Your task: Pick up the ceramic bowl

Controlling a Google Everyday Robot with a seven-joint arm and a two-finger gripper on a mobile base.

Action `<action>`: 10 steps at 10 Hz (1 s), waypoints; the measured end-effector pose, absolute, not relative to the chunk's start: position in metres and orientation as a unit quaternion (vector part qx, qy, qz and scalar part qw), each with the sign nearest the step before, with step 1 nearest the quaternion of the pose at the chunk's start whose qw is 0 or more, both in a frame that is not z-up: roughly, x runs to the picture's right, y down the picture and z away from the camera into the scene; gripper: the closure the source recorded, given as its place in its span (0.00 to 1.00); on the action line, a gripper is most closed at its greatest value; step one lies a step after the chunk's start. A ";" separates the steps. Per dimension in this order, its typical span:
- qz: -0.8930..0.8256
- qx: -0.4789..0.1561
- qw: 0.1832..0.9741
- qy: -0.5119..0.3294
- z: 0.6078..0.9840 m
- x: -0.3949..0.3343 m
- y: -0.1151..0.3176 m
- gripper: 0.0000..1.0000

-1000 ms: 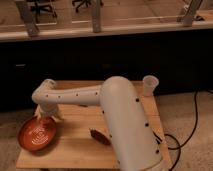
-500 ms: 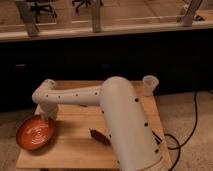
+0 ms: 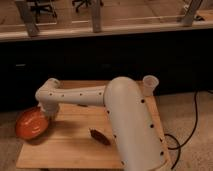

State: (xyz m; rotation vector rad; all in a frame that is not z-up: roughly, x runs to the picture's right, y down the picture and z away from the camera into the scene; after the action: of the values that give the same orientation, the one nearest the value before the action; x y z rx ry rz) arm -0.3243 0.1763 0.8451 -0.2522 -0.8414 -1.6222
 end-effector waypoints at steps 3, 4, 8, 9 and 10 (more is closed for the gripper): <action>-0.699 -0.093 0.606 -0.368 0.840 -0.322 0.172 1.00; -0.699 -0.085 0.608 -0.367 0.836 -0.322 0.169 1.00; -0.697 -0.054 0.620 -0.358 0.828 -0.316 0.159 1.00; -0.696 -0.046 0.622 -0.355 0.826 -0.315 0.157 1.00; -0.696 -0.036 0.625 -0.351 0.824 -0.314 0.154 1.00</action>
State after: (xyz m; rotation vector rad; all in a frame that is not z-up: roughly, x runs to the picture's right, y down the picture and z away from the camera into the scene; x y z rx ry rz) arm -0.3141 0.1541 0.8236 -0.0837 -0.8047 -1.5979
